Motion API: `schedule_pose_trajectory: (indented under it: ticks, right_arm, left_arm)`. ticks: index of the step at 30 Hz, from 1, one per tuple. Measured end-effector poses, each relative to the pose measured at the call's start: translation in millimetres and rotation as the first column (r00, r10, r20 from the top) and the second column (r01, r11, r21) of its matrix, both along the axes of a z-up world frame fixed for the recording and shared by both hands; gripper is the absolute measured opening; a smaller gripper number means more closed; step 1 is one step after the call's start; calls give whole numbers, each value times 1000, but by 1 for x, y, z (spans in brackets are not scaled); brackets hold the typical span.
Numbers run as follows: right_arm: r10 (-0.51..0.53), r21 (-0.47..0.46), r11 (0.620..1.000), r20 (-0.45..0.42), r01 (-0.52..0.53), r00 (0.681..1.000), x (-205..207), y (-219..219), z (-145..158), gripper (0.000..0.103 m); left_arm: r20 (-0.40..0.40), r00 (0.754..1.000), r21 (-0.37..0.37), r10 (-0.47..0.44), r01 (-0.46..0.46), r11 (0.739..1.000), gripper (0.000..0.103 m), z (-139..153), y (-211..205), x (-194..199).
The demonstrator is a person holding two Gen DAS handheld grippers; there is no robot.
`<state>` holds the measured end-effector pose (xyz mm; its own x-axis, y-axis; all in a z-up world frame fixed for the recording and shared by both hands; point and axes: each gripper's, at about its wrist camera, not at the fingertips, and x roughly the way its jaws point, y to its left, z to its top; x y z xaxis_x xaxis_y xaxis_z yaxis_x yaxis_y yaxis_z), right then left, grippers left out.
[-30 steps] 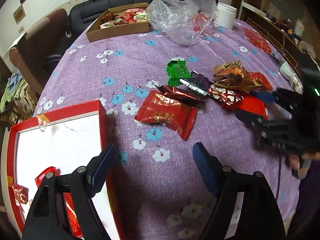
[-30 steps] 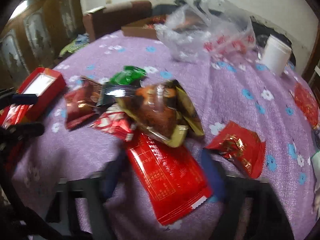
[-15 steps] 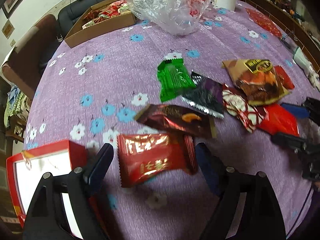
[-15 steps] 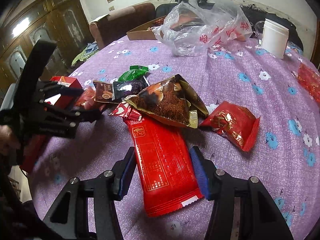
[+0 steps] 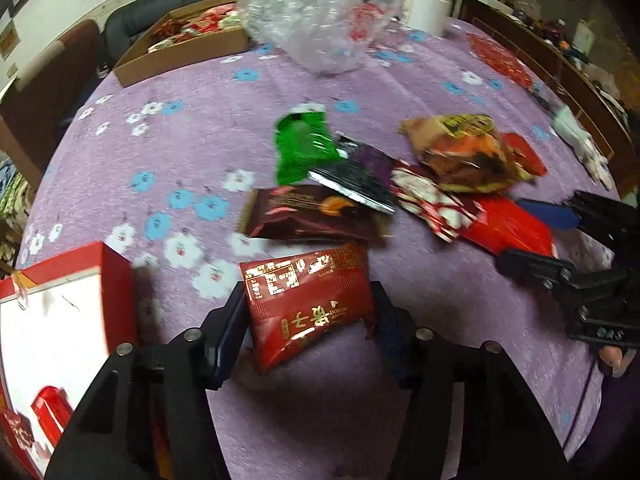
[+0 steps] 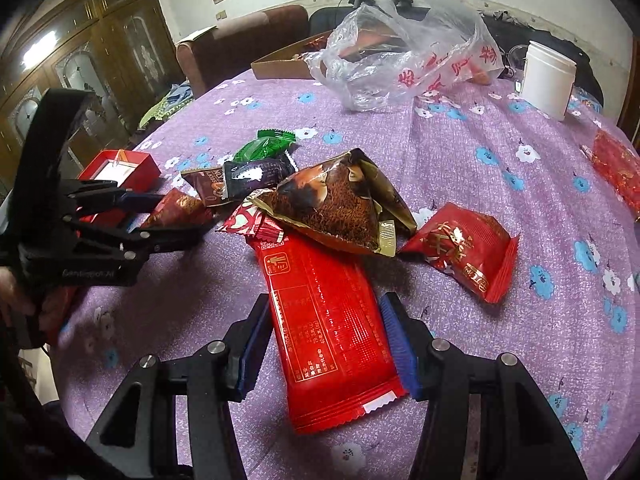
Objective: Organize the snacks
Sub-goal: 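Return both tools to the pile and grasp red packets, then carry the red packet in the left tool and red bar in the right tool into the box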
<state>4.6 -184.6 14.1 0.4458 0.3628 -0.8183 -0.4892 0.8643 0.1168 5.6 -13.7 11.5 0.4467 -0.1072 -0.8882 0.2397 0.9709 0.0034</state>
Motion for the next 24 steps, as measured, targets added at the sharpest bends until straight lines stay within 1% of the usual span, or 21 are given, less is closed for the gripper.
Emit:
schedule_pose_trajectory:
  ticks: [5,10,14,17,20,24]
  right_arm:
    - [-20,-6,1000,-1,20,1000,-8,-1,1,56]
    - [-49,-46,998,-2,49,999,-19,4,2,56]
    - [-63,-43,997,-7,63,998,-37,3,2,56]
    - [-80,-31,996,-21,80,997,-54,2,4,55]
    - [-104,2,995,-55,104,993,-70,-2,6,55]
    - [-126,69,989,-99,133,987,-87,-7,7,54]
  left_arm:
    - [-3,999,-43,-54,54,998,56,3,-15,-25]
    - [10,995,-34,-102,102,994,56,5,-25,-53]
    - [24,993,-47,-113,114,992,56,10,-22,-73]
    - [29,993,-56,-116,117,992,56,12,-19,-87]
    - [65,990,-38,-126,129,991,56,16,-19,-101]
    - [120,986,-25,-117,120,992,56,25,-13,-113]
